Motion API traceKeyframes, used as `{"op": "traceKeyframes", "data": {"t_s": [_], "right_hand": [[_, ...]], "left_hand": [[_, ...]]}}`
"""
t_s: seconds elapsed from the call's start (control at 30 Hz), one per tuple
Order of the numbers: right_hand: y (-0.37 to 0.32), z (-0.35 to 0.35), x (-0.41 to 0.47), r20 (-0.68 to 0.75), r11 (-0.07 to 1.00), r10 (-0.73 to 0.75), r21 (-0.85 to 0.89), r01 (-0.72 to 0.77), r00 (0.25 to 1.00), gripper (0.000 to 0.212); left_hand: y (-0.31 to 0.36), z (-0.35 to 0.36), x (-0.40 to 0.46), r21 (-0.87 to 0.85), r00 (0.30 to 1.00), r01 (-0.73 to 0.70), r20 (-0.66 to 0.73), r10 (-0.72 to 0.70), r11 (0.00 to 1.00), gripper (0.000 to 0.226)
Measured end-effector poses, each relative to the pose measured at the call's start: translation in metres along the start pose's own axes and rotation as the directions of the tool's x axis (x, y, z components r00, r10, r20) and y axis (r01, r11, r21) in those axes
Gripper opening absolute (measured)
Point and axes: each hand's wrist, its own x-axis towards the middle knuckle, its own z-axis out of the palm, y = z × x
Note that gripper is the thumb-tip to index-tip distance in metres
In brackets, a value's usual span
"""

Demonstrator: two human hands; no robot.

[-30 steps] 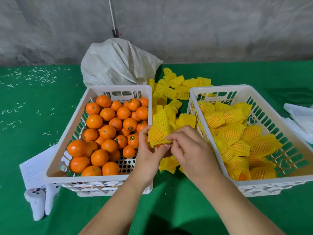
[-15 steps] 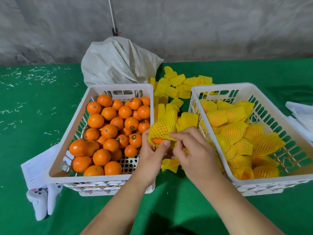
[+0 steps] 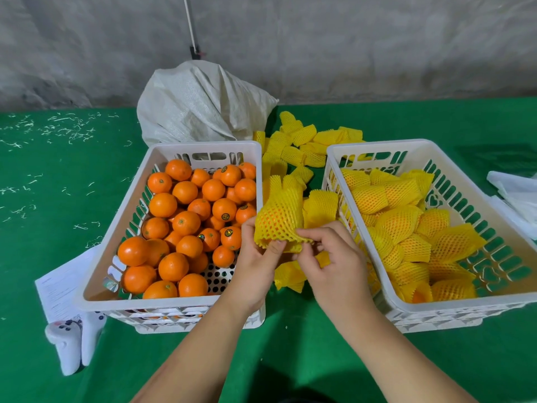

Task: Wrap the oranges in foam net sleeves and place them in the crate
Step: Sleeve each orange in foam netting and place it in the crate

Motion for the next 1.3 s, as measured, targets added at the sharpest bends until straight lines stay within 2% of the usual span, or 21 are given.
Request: {"op": "traceKeyframes", "data": {"t_s": [0.13,0.2,0.3,0.37,0.47,0.53,0.6,0.67,0.7,0.73,0.83,0.9,0.97,1.0,1.07,1.13,1.17,1.23,1.27,1.3], "right_hand": [[0.006,0.004,-0.011,0.101,0.993,0.116,0.002,-0.117,0.988,0.018],[0.010,0.001,-0.011,0.116,0.991,0.137,-0.001,-0.137,0.984,0.018],[0.007,-0.004,-0.010,0.175,0.982,0.164,0.068,-0.179,0.971,0.014],[0.001,-0.004,-0.010,0.232,0.948,0.242,0.151,-0.281,0.942,0.024],[-0.004,0.001,-0.009,0.272,0.859,0.387,0.241,-0.451,0.881,0.057],[-0.005,0.006,-0.008,0.285,0.776,0.513,0.248,-0.579,0.810,0.076],[-0.005,0.008,-0.005,0.314,0.619,0.633,0.342,-0.707,0.707,0.087],[0.000,0.008,-0.003,0.365,0.376,0.697,0.546,-0.748,0.617,0.089],[0.002,0.008,-0.002,0.375,0.280,0.712,0.623,-0.730,0.594,0.085],[0.004,0.007,-0.002,0.368,0.233,0.726,0.663,-0.712,0.580,0.080],[0.013,0.005,0.000,0.308,0.243,0.765,0.675,-0.696,0.566,0.073],[0.020,-0.005,0.009,0.251,0.252,0.782,0.711,-0.657,0.571,0.073],[0.032,-0.023,0.025,0.133,0.305,0.786,0.766,-0.565,0.604,0.069],[0.041,-0.034,0.033,0.059,0.365,0.777,0.768,-0.526,0.627,0.070],[0.057,-0.055,0.045,-0.067,0.548,0.737,0.642,-0.536,0.672,0.072],[0.072,-0.063,0.047,-0.129,0.746,0.648,0.307,-0.592,0.750,0.066],[0.079,-0.062,0.044,-0.102,0.810,0.585,0.134,-0.572,0.805,0.063],[0.092,-0.053,0.032,0.063,0.886,0.434,-0.208,-0.413,0.899,0.057],[0.096,-0.046,0.025,0.187,0.873,0.382,-0.393,-0.287,0.905,0.052],[0.098,-0.039,0.019,0.306,0.817,0.349,-0.562,-0.128,0.886,0.047]], "left_hand": [[-0.005,-0.001,0.001,0.017,0.997,-0.023,-0.067,0.024,1.000,0.054],[-0.004,0.001,0.001,0.024,0.993,-0.034,-0.112,0.036,0.999,0.062],[0.000,0.002,0.000,0.042,0.989,-0.059,-0.132,0.064,0.997,0.063],[0.002,0.002,-0.001,0.092,0.991,-0.082,-0.101,0.092,0.992,0.061],[0.000,0.003,-0.003,0.161,0.994,-0.113,0.009,0.113,0.980,0.060],[-0.003,0.002,-0.005,0.213,0.993,-0.113,0.065,0.101,0.970,0.060],[-0.003,0.002,-0.005,0.311,0.990,-0.133,0.087,0.111,0.941,0.057],[-0.003,0.002,-0.005,0.476,0.975,-0.222,0.110,0.193,0.851,0.057],[-0.004,0.004,-0.006,0.536,0.960,-0.281,0.148,0.239,0.796,0.058],[-0.005,0.006,-0.007,0.568,0.945,-0.327,0.191,0.266,0.755,0.056],[-0.009,0.015,-0.016,0.606,0.915,-0.399,0.314,0.253,0.689,0.053],[-0.010,0.017,-0.019,0.595,0.902,-0.417,0.367,0.229,0.687,0.053],[-0.006,0.013,-0.019,0.583,0.913,-0.394,0.338,0.228,0.711,0.049],[-0.002,0.008,-0.018,0.589,0.925,-0.372,0.296,0.236,0.718,0.045],[0.007,-0.008,-0.010,0.628,0.955,-0.298,0.188,0.231,0.719,0.037],[0.012,-0.028,0.002,0.686,0.983,-0.175,0.083,0.164,0.706,0.033],[0.013,-0.037,0.009,0.722,0.994,-0.103,0.045,0.103,0.684,0.033],[0.011,-0.050,0.020,0.794,1.000,0.000,0.014,-0.019,0.608,0.035],[0.007,-0.054,0.026,0.825,0.998,0.013,0.022,-0.055,0.566,0.036],[0.003,-0.056,0.030,0.847,0.997,0.005,0.039,-0.072,0.531,0.037]]}}
